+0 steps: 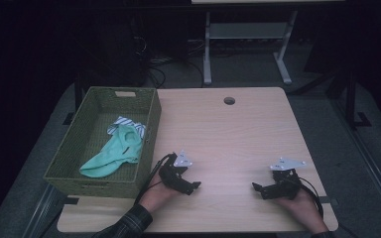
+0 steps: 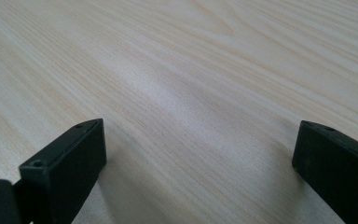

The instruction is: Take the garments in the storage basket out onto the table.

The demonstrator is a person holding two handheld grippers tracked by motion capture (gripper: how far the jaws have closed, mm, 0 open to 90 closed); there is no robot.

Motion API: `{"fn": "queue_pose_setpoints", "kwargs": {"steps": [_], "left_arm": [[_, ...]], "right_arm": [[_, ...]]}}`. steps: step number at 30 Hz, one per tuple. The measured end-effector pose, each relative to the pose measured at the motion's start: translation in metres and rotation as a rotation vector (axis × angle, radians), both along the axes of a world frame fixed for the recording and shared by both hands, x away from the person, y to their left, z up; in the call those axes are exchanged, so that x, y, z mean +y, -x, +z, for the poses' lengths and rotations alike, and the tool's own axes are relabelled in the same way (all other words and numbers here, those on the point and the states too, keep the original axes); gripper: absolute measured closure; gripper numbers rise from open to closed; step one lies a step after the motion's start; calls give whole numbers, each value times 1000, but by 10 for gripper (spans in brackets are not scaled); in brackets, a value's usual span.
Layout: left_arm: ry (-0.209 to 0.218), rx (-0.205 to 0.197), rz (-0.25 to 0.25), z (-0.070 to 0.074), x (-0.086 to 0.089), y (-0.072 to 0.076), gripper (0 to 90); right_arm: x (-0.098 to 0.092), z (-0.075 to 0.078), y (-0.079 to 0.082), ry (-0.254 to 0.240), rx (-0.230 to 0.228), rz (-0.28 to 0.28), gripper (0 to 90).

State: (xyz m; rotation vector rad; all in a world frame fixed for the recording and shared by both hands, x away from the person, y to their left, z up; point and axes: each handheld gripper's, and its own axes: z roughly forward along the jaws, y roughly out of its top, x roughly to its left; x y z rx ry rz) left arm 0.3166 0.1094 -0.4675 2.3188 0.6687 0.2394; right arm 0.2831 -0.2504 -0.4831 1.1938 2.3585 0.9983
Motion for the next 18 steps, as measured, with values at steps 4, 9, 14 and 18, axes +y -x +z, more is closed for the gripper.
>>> {"fn": "queue_pose_setpoints", "kwargs": {"steps": [4,9,14,18], "left_arm": [[-8,3,0,1,2,-1,130],[-4,12,2,3,3,-3,130],[2,16,11,5,4,-4,130],[3,19,15,6,4,-5,130]], "right_arm": [[0,0,0,0,0,0,22],[0,0,0,1,-1,-1,22],[0,0,0,1,0,-2,22],[0,0,0,-1,3,-3,22]]}}
